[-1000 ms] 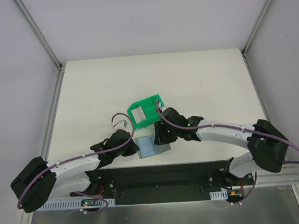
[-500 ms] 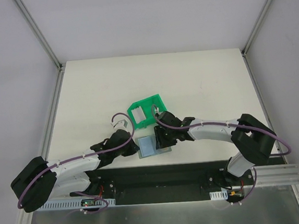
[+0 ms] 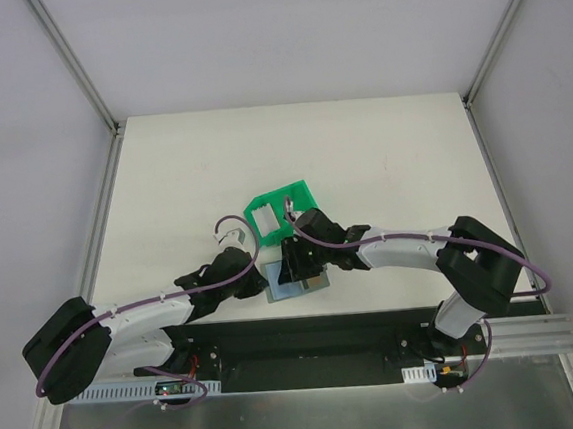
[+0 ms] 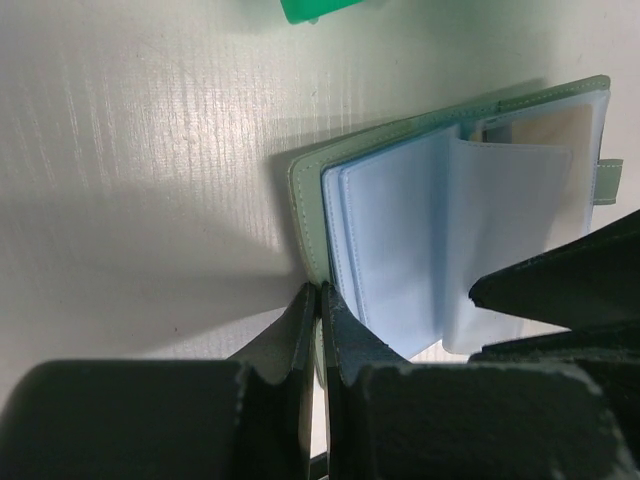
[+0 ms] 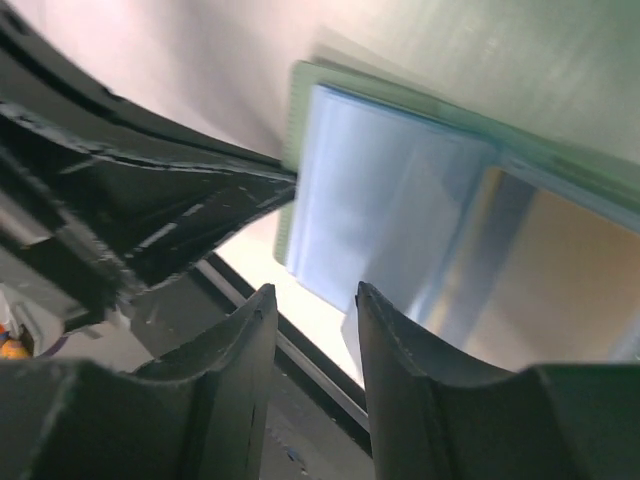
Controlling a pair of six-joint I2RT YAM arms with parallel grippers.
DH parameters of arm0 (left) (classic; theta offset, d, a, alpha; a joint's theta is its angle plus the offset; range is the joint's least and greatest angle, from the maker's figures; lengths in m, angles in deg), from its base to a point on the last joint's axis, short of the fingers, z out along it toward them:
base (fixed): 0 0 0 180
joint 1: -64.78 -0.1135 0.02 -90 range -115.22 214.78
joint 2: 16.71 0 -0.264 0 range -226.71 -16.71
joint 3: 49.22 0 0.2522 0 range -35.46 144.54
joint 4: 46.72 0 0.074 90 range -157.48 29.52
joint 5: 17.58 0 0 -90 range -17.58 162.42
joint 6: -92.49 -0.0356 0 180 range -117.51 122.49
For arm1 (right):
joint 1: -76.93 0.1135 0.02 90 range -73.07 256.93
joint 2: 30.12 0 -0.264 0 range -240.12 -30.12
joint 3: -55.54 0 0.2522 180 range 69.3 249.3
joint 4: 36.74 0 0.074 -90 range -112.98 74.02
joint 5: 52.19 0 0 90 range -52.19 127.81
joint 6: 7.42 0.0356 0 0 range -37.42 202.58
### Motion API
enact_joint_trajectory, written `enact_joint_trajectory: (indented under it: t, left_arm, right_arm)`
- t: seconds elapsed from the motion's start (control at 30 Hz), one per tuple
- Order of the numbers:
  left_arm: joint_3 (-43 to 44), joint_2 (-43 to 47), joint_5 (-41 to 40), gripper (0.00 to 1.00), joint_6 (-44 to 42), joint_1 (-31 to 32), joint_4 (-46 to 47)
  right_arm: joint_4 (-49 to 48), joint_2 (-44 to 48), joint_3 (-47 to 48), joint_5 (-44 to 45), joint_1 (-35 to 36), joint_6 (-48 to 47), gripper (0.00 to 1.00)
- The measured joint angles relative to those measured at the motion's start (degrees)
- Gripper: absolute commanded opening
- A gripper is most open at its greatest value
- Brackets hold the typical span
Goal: Put the credit cards into the card holder
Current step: Turn over the card slot in the card holder.
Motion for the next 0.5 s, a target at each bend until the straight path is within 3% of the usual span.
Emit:
enact_joint_trajectory:
  t: [0.37, 0.5]
  left_arm:
    - [0.0, -0.22, -0.02, 0.0, 0.13, 0.0, 0.24]
    - [0.0, -0.24, -0.02, 0.0, 0.28, 0.0, 0.26]
  right_arm:
    - [-9.03, 0.04, 0.0, -8.07, 0.09, 0.81, 0.41]
    - [-6.93, 3.45, -0.35, -5.01, 0.26, 0.35, 0.43]
